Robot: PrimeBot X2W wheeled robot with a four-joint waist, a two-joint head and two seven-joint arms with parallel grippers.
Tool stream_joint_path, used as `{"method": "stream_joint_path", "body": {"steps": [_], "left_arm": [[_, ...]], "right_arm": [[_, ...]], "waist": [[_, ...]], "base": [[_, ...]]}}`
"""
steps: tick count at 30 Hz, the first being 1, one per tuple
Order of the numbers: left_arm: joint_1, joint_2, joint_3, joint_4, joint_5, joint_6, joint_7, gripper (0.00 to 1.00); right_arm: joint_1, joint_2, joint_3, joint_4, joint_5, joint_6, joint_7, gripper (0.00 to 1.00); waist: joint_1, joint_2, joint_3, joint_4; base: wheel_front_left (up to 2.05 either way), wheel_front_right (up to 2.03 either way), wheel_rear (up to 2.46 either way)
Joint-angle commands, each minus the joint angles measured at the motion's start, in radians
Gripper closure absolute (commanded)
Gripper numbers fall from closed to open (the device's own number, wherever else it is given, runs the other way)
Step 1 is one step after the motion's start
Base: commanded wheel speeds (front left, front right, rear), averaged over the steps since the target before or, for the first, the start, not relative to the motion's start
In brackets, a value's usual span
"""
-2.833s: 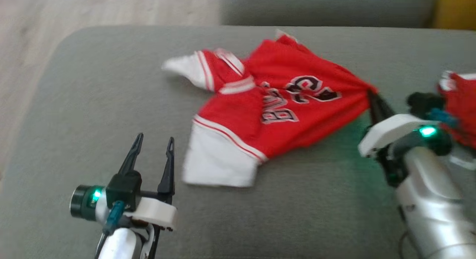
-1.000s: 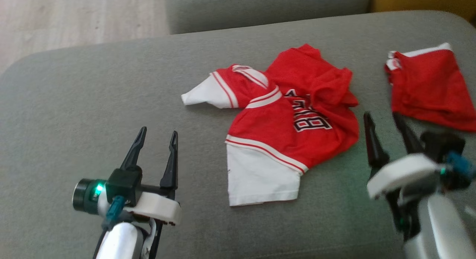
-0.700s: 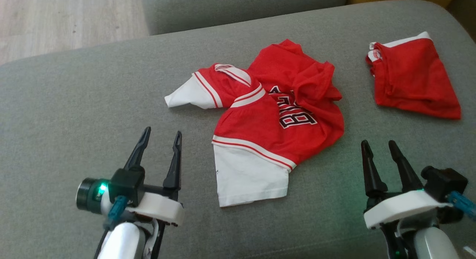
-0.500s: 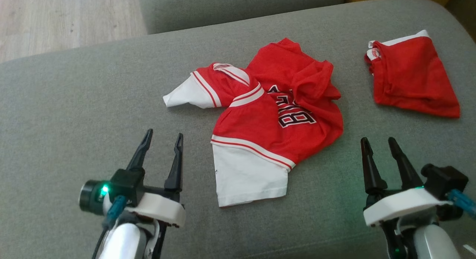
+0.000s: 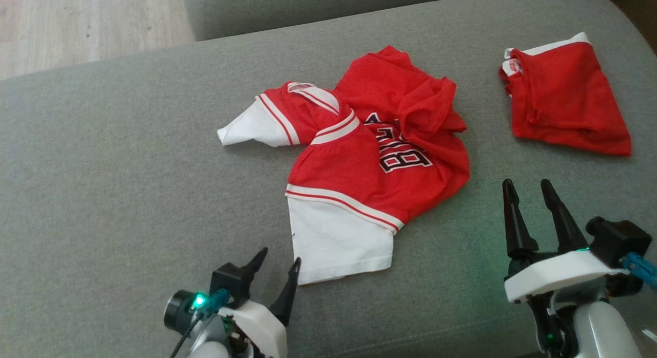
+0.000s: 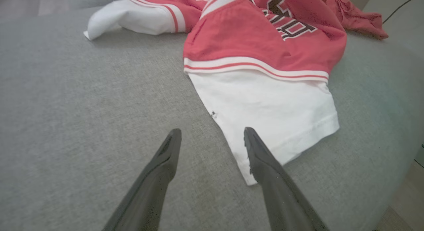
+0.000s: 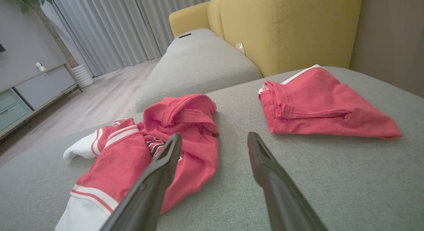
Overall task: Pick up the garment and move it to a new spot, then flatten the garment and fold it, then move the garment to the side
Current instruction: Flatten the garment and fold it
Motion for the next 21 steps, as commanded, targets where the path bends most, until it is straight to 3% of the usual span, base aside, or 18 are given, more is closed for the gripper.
{"method": "stream_joint_path", "body": {"steps": [1,8,15,16,17,21], "left_arm": [[-0.034,-0.005,0.015,-0.018,-0.024,-0.010,0.012,0.00],[-0.032,-0.007,-0.038,-0.001,-0.152,-0.026,0.081,0.00],[-0.070,-0.007,-0.073,0.024,-0.184,-0.019,0.114,0.00],[-0.077,-0.007,-0.080,0.028,-0.190,-0.021,0.114,0.31],[-0.083,-0.007,-0.087,0.031,-0.196,-0.024,0.113,1.00],[-0.100,-0.007,-0.104,0.036,-0.211,-0.021,0.083,1.00]], "right_arm": [[-0.039,-0.003,0.020,-0.026,0.001,0.004,-0.013,0.00],[-0.041,-0.003,0.030,-0.012,0.002,0.004,-0.015,0.00],[-0.051,-0.003,0.035,-0.012,0.000,0.004,-0.014,0.00],[-0.053,-0.003,0.034,-0.012,-0.001,0.004,-0.015,0.00],[-0.054,-0.003,0.034,-0.012,-0.001,0.004,-0.015,0.00],[-0.059,-0.003,0.031,-0.007,-0.006,0.004,-0.014,0.00]], "waist": [[0.0000,0.0000,-0.001,-0.006],[0.0000,0.0000,0.001,-0.026],[0.0000,0.0000,0.018,-0.042],[0.0000,0.0000,0.021,-0.043],[0.0000,0.0000,0.024,-0.044],[0.0000,0.0000,0.028,-0.042]], "base": [[0.00,0.00,0.00],[0.00,0.00,0.00],[0.00,0.00,0.00],[0.00,0.00,0.00],[0.00,0.00,0.00],[0.00,0.00,0.00]]}}
